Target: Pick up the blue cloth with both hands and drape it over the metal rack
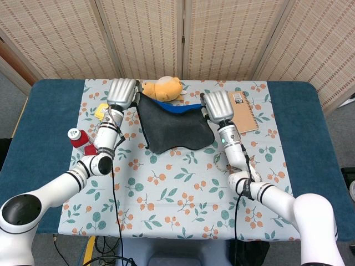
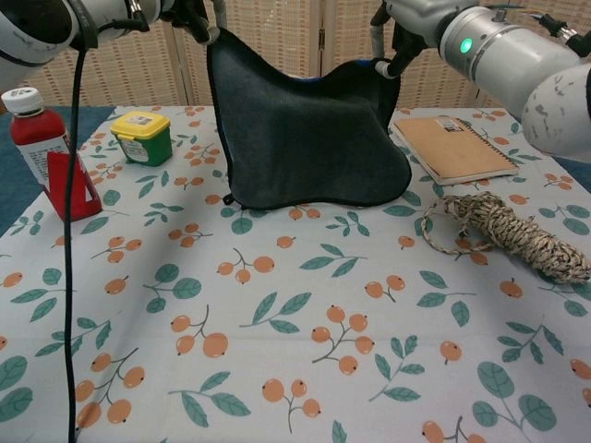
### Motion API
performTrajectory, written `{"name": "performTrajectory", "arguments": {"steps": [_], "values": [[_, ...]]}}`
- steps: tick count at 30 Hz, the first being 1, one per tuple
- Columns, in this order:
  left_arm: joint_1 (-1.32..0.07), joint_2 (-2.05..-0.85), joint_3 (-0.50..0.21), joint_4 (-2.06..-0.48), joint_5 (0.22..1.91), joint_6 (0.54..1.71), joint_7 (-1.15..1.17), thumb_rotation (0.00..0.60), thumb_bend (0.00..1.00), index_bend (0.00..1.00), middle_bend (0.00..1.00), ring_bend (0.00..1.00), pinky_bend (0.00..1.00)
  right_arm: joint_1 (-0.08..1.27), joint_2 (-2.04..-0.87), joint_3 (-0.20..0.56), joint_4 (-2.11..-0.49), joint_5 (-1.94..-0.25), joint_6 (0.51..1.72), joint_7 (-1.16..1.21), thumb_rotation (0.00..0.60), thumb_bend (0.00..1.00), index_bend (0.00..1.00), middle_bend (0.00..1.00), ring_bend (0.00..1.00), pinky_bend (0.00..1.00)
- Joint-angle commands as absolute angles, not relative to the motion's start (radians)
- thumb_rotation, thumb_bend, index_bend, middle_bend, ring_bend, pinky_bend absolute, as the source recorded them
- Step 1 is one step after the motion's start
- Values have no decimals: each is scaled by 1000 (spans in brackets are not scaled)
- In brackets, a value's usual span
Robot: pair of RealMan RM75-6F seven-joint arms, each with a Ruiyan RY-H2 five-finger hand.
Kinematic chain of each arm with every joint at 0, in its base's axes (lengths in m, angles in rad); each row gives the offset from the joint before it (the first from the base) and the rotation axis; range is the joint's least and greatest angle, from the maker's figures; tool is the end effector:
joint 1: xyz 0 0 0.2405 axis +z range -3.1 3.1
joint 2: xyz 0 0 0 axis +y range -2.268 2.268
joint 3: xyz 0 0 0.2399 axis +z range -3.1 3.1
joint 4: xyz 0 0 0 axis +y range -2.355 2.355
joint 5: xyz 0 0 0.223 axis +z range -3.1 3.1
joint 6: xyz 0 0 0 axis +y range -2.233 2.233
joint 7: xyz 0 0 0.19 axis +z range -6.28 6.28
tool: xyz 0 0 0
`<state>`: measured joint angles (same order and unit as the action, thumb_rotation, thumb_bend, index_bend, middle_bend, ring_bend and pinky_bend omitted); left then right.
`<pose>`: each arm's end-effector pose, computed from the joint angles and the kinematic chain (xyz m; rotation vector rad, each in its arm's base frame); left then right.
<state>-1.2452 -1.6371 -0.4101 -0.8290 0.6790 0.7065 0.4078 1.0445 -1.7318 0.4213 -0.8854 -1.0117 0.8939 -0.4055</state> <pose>-0.0299 0.5675 0.0457 -1.5621 -0.8116 -0.9478 -0.0697 -0.5231 0.0146 1.5856 -0.6315 0.9458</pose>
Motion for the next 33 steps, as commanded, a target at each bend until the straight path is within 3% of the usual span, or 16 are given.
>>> {"name": "performTrajectory", "arguments": {"steps": [1,4,7,9,13,16,18,21,27,33], "values": [[-1256,-1644,-407,-823,622,696,465,600,346,291,523,511,954,1052,-1737,434,-883,-974,883,-435,600,115,212,963,948,963],[-1258,-1644,-412,-829,590,700,484,600,293,198,315,334,798,1054,-1738,438,-886,-956,886,-446,600,13,66,952,948,963],[-1254,-1638,-419,-841,574,703,483,600,272,129,171,180,579,1052,-1732,441,-897,-949,892,-441,600,0,17,945,947,963],[-1249,-1632,-424,-852,576,713,471,600,262,107,119,120,459,1047,-1725,438,-909,-952,898,-435,600,0,5,940,945,963],[-1223,-1602,-426,-896,583,728,446,600,261,102,107,108,358,1019,-1686,423,-952,-966,917,-423,600,0,4,914,924,963],[-1193,-1566,-421,-948,583,733,432,600,261,132,107,117,348,985,-1640,408,-1014,-973,934,-421,600,44,94,884,889,962],[-1170,-1542,-419,-983,588,748,417,600,260,175,112,141,350,956,-1600,393,-1068,-983,957,-428,600,154,268,859,851,958],[-1135,-1505,-408,-1039,604,771,401,600,260,201,126,163,351,917,-1544,375,-1149,-996,980,-426,600,229,384,813,804,957],[-1019,-1392,-366,-1231,701,890,357,600,260,203,130,164,351,813,-1388,315,-1341,-1061,1031,-393,600,239,420,726,716,922],[-881,-1273,-319,-1423,799,1001,287,600,260,205,132,164,351,687,-1239,238,-1488,-1189,1121,-293,600,240,424,711,696,918]]}}
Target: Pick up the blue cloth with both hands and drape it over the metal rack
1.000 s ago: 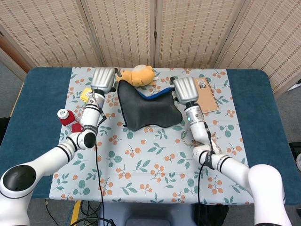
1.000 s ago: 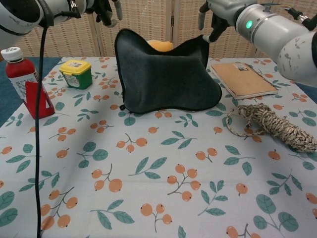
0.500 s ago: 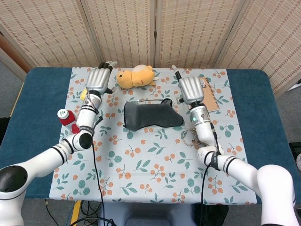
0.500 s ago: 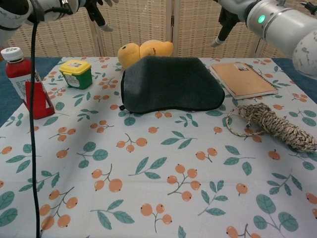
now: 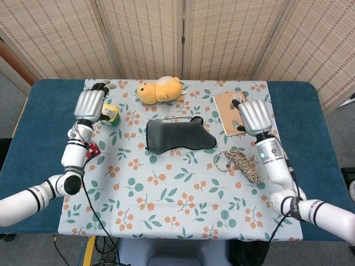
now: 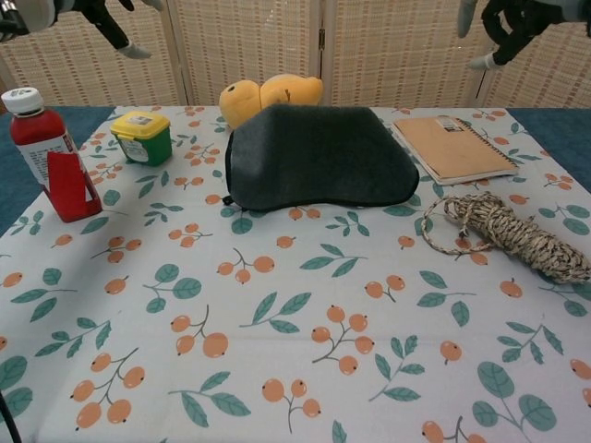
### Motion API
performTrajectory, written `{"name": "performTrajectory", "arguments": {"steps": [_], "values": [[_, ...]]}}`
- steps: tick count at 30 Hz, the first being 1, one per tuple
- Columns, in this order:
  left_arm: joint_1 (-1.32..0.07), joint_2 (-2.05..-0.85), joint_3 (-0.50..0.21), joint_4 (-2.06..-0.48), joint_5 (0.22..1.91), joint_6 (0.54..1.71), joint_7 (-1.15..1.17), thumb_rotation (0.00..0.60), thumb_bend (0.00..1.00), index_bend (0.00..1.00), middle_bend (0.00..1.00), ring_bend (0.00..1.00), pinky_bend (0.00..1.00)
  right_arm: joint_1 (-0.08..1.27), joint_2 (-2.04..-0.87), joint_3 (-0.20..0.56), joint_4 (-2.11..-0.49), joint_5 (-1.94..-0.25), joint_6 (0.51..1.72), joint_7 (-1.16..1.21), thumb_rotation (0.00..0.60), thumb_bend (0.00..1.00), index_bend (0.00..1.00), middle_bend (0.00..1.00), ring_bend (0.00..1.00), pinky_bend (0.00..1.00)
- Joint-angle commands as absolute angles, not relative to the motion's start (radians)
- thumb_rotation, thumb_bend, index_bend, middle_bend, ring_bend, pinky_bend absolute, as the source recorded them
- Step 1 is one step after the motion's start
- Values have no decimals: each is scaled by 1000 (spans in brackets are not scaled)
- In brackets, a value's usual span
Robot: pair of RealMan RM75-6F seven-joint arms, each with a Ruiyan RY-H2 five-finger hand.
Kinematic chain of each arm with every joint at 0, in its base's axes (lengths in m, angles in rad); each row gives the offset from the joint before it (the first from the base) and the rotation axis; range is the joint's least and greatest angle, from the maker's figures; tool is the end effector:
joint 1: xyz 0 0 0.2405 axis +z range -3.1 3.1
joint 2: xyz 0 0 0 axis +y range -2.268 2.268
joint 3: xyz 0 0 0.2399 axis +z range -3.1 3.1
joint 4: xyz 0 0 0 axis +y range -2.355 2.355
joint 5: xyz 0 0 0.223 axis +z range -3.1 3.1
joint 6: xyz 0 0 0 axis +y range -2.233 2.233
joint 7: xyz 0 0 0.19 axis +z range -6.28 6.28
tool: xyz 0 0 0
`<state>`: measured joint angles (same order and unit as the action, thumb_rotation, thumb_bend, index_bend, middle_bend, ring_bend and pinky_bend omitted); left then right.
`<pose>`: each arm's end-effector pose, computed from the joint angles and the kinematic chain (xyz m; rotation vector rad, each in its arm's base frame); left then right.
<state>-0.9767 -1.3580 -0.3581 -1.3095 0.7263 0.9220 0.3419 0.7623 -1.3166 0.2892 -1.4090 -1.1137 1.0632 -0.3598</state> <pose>-0.1032 0.5071 0.0952 -1.4779 -0.8883 -0.9865 -0.1410 -0.4502 0.0951 1.6002 -0.6046 0.9299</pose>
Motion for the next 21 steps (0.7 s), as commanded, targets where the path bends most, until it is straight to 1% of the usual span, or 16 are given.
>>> {"name": "performTrajectory", "arguments": {"steps": [1,4,9,15,21], "values": [[-861,-1256,-311,-1446,814,1014,277,600,260,205,133,164,351,668,-1219,227,-1506,-1205,1134,-273,600,240,424,710,693,918],[-793,-1206,-281,-1509,866,1072,251,600,260,206,133,164,351,598,-1148,186,-1562,-1259,1178,-208,600,240,424,704,679,908],[-687,-1144,-233,-1568,939,1157,205,600,260,206,133,164,345,492,-1064,123,-1621,-1332,1258,-131,600,245,424,689,651,856],[-577,-1104,-185,-1594,1022,1254,158,600,260,214,137,164,344,373,-1021,59,-1641,-1404,1366,-58,600,252,424,683,636,835],[-451,-1092,-130,-1622,1114,1393,129,600,260,240,165,176,344,249,-1013,6,-1622,-1448,1475,22,600,267,444,683,636,834]]}}
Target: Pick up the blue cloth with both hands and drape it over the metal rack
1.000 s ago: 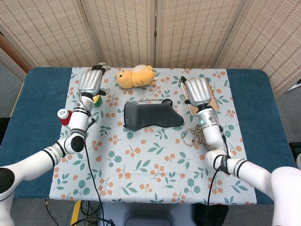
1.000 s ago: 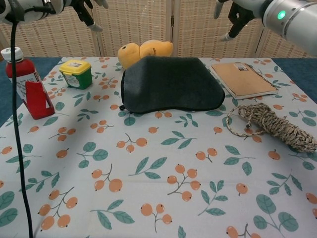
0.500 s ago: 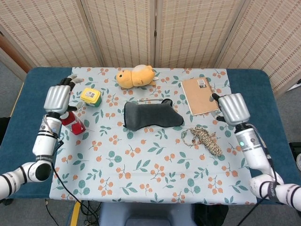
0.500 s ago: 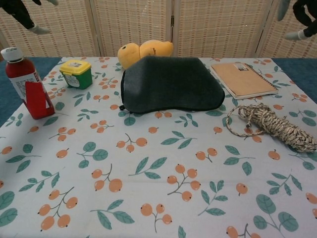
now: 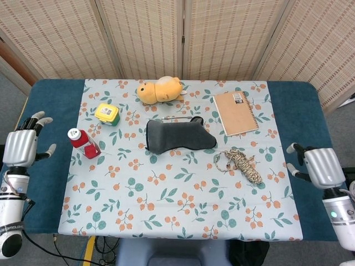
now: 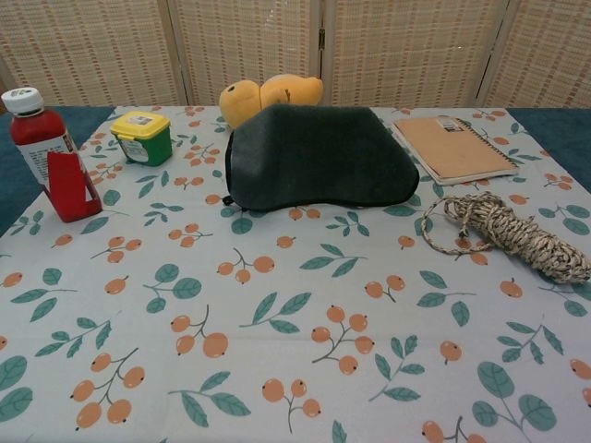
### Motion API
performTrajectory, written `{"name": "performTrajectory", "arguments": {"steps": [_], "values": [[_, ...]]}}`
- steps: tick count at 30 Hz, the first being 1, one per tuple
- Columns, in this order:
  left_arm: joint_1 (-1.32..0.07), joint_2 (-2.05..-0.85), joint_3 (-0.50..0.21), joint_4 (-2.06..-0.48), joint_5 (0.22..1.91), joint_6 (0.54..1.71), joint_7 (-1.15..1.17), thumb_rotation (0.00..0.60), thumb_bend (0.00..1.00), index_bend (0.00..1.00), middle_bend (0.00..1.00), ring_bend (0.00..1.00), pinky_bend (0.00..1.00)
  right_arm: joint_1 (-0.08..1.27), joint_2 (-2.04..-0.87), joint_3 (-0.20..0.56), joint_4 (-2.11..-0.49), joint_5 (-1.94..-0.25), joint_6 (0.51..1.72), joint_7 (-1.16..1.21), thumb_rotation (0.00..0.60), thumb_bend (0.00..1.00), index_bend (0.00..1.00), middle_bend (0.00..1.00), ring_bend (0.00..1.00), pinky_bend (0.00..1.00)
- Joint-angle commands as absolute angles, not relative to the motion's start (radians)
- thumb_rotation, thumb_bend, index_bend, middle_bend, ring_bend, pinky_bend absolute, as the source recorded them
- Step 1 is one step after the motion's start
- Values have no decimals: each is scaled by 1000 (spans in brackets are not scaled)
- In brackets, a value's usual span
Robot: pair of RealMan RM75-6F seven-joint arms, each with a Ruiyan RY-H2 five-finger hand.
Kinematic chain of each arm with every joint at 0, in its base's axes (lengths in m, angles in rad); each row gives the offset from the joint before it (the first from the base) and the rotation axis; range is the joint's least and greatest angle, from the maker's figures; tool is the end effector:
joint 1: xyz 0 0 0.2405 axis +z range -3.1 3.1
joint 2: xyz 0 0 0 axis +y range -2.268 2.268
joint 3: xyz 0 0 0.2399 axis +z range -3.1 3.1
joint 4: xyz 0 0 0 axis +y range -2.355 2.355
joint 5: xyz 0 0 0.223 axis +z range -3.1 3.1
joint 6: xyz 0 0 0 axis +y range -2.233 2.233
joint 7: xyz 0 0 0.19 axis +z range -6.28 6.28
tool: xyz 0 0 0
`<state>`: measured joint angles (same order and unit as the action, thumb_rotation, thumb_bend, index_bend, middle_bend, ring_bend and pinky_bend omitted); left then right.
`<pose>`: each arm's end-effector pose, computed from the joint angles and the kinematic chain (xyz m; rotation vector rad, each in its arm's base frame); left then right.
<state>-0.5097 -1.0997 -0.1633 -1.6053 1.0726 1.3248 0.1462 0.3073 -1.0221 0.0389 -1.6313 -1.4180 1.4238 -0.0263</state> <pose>-0.2443 0.3702 0.1693 -1.3178 -0.7943 -0.9241 -0.2685 -0.2902 0.1638 1.4931 -0.7617 0.9168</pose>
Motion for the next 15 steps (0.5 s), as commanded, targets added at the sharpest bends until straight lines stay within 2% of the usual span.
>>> {"name": "performTrajectory", "arguments": {"steps": [1,9,15], "values": [[-435,-1091,-123,-1625,1124,1409,128,600,260,244,172,181,344,234,-1011,-1,-1620,-1451,1484,36,600,268,445,683,636,834],[-318,-1079,-66,-1695,1204,1524,178,600,260,259,180,189,344,151,-1010,-27,-1611,-1474,1533,65,600,270,446,683,635,834],[-261,-1076,-48,-1745,1249,1580,215,600,260,263,180,189,344,117,-1016,-29,-1611,-1478,1541,71,600,270,454,683,635,834]]}}
